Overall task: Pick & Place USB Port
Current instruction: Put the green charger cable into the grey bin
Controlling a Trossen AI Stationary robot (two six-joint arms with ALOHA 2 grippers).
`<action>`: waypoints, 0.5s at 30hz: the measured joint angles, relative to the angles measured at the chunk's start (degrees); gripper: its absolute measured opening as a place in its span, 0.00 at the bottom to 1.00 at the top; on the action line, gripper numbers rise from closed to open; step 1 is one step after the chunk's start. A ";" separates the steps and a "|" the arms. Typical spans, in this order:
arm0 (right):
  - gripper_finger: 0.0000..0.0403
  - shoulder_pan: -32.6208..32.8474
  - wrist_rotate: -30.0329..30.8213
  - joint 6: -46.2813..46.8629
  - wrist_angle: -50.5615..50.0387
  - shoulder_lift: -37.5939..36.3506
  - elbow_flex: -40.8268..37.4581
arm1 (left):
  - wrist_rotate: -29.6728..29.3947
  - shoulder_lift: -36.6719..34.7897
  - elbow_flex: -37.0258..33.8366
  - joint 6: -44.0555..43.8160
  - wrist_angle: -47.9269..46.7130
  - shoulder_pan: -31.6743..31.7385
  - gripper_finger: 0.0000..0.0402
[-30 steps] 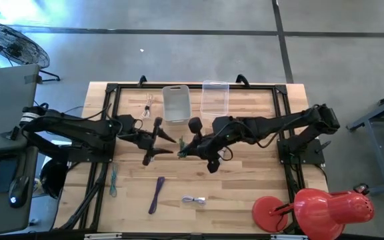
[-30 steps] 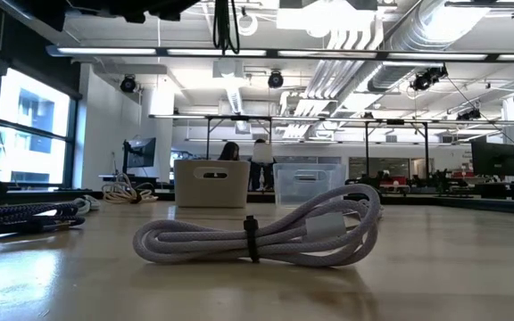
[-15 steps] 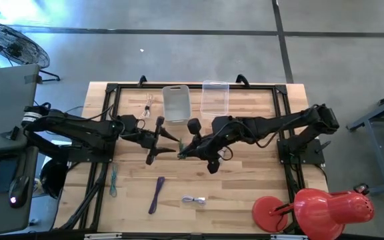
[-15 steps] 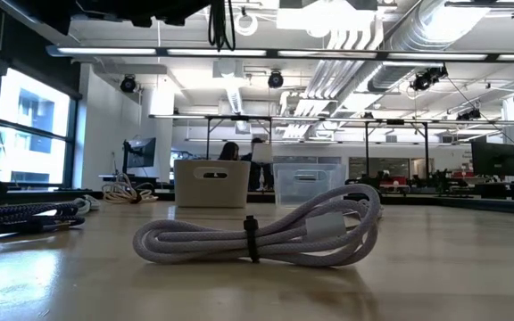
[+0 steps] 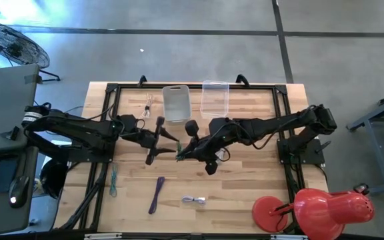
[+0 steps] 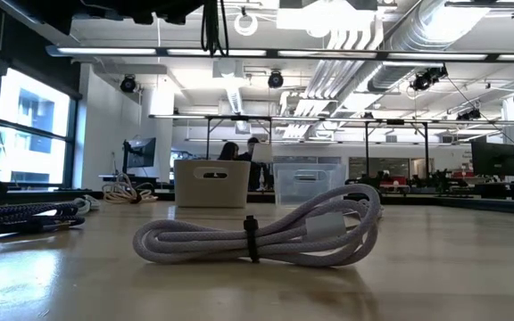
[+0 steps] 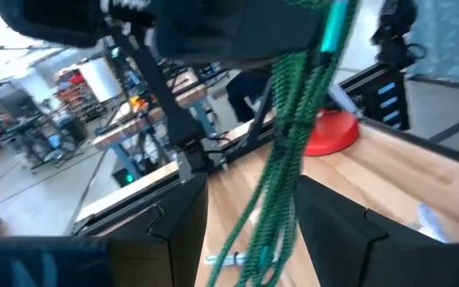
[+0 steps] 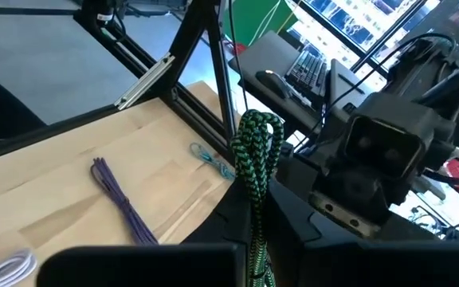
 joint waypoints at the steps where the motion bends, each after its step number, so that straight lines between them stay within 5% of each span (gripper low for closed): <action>1: 0.02 -0.01 0.00 -0.02 0.16 0.00 0.00 | 0.94 0.17 0.00 -0.37 0.01 0.00 0.46; 15: 0.02 0.01 0.04 -0.05 0.61 0.00 0.00 | 3.02 4.88 0.53 -2.50 3.38 0.00 0.46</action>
